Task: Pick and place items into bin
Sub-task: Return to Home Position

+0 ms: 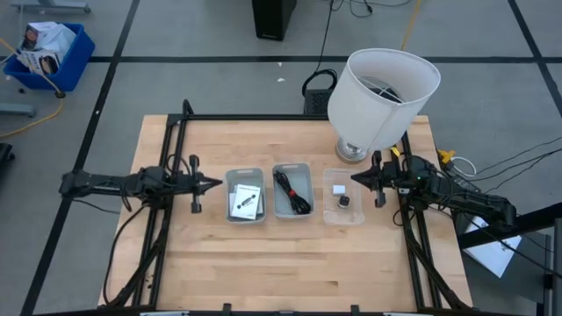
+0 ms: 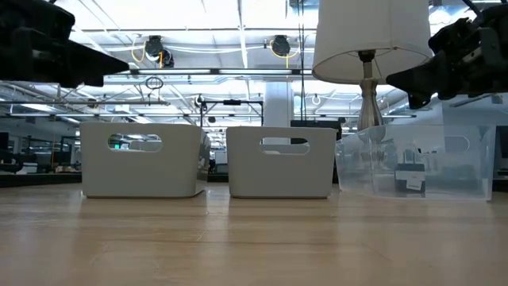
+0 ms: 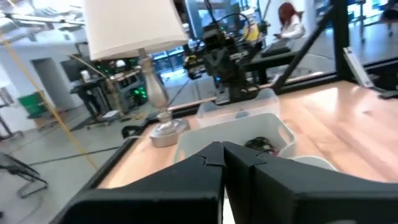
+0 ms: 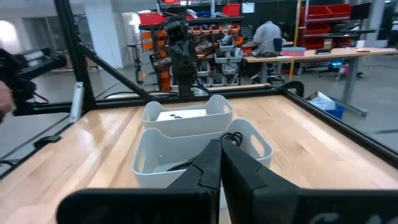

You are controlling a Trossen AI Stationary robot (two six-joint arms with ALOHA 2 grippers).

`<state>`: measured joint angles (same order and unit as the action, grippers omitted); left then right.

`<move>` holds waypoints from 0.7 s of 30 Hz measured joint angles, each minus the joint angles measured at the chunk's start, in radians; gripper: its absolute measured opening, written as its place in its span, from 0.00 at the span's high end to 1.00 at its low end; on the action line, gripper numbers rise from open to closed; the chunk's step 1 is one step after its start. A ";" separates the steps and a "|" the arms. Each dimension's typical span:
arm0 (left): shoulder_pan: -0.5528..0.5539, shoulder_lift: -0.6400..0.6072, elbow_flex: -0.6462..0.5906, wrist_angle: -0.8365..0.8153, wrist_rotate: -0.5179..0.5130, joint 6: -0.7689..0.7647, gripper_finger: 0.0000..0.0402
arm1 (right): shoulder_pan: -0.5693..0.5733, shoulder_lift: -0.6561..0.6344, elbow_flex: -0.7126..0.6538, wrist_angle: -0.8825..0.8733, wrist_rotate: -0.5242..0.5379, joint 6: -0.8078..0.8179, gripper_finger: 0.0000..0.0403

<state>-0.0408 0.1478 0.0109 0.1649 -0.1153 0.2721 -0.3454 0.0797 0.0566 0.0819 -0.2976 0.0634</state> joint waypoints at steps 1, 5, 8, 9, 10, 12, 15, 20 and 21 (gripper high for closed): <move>0.000 -0.014 0.000 -0.020 0.007 -0.008 1.00 | 0.000 0.000 0.000 0.003 -0.012 0.004 0.99; -0.001 -0.050 0.000 -0.085 0.018 -0.032 1.00 | 0.000 0.000 0.000 0.010 -0.047 0.005 0.99; -0.001 -0.060 0.000 -0.122 0.077 -0.042 1.00 | 0.000 0.000 0.000 0.009 -0.046 0.005 1.00; -0.001 -0.062 0.000 -0.134 0.102 -0.047 1.00 | 0.000 0.000 0.000 0.009 -0.047 0.005 1.00; -0.001 -0.063 0.000 -0.144 0.131 -0.055 1.00 | 0.000 0.000 0.000 0.009 -0.047 0.005 1.00; -0.002 -0.061 0.000 -0.148 0.167 -0.068 1.00 | 0.000 0.000 0.000 0.005 -0.051 0.004 1.00; -0.001 -0.061 0.000 -0.148 0.167 -0.083 1.00 | 0.000 0.000 0.000 0.007 -0.068 0.005 1.00; -0.001 -0.061 0.000 -0.151 0.144 -0.117 0.98 | 0.000 0.000 0.000 0.019 -0.021 0.005 1.00; -0.001 -0.061 0.000 -0.152 0.138 -0.118 0.98 | 0.000 0.000 0.000 0.019 -0.019 0.005 1.00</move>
<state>-0.0414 0.0868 0.0113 0.0133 0.0228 0.1540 -0.3458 0.0795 0.0566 0.1005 -0.3168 0.0681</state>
